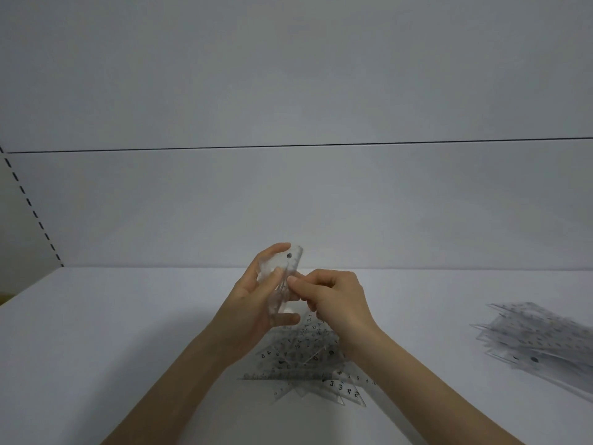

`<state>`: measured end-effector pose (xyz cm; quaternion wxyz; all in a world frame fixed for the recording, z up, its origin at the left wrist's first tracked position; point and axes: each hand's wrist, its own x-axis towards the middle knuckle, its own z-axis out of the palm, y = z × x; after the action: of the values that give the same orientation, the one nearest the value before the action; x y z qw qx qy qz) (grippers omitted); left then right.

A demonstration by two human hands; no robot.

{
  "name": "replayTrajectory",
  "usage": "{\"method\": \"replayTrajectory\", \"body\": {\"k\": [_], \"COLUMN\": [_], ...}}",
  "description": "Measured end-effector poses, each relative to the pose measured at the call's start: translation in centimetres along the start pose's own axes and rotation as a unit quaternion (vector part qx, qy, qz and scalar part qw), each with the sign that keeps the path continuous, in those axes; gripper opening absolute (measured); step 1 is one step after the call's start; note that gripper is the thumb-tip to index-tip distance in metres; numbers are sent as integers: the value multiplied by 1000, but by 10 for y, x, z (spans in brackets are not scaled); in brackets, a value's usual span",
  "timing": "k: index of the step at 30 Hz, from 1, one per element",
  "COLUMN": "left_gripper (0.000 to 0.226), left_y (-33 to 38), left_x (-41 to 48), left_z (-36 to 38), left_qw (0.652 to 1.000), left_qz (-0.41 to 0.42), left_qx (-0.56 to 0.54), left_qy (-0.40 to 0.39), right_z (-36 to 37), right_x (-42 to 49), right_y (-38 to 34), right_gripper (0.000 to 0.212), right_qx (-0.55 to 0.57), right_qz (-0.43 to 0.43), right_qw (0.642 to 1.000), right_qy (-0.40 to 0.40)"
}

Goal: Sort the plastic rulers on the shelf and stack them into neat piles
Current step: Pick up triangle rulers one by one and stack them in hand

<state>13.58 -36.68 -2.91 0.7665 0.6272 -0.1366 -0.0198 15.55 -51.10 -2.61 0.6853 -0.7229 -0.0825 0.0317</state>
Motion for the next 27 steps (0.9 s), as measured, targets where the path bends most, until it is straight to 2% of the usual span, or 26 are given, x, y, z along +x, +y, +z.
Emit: {"method": "replayTrajectory", "body": {"k": [4,7,9,11,15,18,23,27], "left_gripper": [27,21,21,21,26,25,24,24], "left_y": [1,8,13,14,10,7,5,6], "left_x": [-1,4,7,10,13,13,11,10], "left_z": [-3,-12,-21,-28,-30,-29,-29,-29], "left_qw": [1000,998,993,988,988,989,987,986], "left_qz": [-1,21,33,28,-2,-23,-35,-38], "left_qx": [6,-40,-61,-77,-74,-43,-36,-43], "left_qy": [-11,51,100,128,139,142,151,155], "right_z": [-2,-21,-40,-56,-63,-61,-64,-64], "right_x": [3,17,27,34,37,37,34,31], "right_y": [-1,-2,0,5,12,15,11,11], "right_gripper": [32,25,15,12,62,64,39,27], "right_qx": [-106,-160,-244,-344,-439,-450,-415,-390], "right_qz": [-86,-114,-126,-116,-84,-103,-147,-166], "right_qw": [990,980,961,931,860,830,852,863], "right_qy": [16,42,37,-39,-247,-311,-284,-276]}}
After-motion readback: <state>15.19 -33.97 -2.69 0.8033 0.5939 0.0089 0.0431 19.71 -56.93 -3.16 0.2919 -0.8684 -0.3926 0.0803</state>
